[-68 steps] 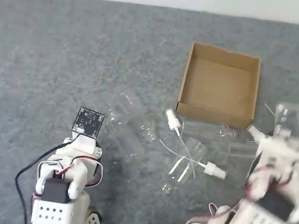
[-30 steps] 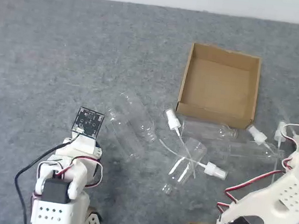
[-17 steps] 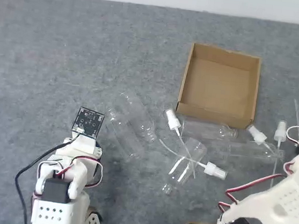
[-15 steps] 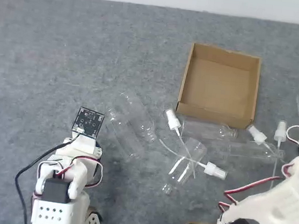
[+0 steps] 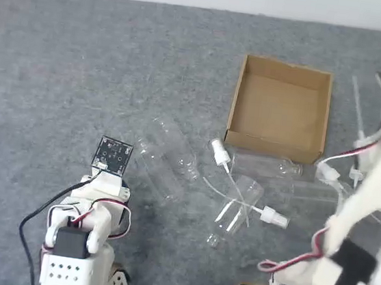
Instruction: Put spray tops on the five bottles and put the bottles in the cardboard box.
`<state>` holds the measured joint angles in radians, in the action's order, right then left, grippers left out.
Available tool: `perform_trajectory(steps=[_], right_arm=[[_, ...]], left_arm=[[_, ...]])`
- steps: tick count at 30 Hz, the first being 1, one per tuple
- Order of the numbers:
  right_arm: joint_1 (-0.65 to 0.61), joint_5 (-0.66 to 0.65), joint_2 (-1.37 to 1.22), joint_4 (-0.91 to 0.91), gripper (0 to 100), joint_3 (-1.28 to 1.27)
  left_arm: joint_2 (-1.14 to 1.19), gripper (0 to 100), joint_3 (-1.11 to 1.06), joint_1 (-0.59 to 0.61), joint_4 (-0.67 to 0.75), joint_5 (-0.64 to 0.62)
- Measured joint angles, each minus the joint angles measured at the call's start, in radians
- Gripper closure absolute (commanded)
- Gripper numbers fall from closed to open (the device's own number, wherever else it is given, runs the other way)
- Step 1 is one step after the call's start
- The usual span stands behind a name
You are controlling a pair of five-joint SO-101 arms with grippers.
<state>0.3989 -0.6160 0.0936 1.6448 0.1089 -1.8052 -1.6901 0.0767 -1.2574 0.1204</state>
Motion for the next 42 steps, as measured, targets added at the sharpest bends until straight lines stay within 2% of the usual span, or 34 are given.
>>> perform_trajectory(steps=[4, 9, 13, 17, 24, 32, 42], right_arm=[[-0.192, 0.089, 0.106, 0.069, 99.1, -0.003], [-0.509, 0.221, 0.209, 0.063, 99.1, -0.118], [-0.738, 0.328, 0.216, -0.066, 99.1, -0.245], [-0.873, 0.394, 0.18, -0.201, 99.1, -0.302], [-0.961, 0.46, -0.006, -0.333, 99.0, -0.304], [-0.967, 0.497, -0.161, -0.411, 98.7, -0.304], [-0.967, 0.499, -0.233, -0.417, 83.7, -0.304]], left_arm=[[0.0, 97, 0.0, 0.0, 0.0, 0.0], [0.0, 97, 0.0, 0.0, 0.0, 0.0], [0.0, 97, 0.0, 0.0, 0.0, 0.0], [0.0, 97, 0.0, 0.0, 0.0, 0.0], [0.0, 97, 0.0, 0.0, 0.0, 0.0], [0.0, 97, 0.0, 0.0, 0.0, 0.0], [0.0, 97, 0.0, 0.0, 0.0, 0.0]])
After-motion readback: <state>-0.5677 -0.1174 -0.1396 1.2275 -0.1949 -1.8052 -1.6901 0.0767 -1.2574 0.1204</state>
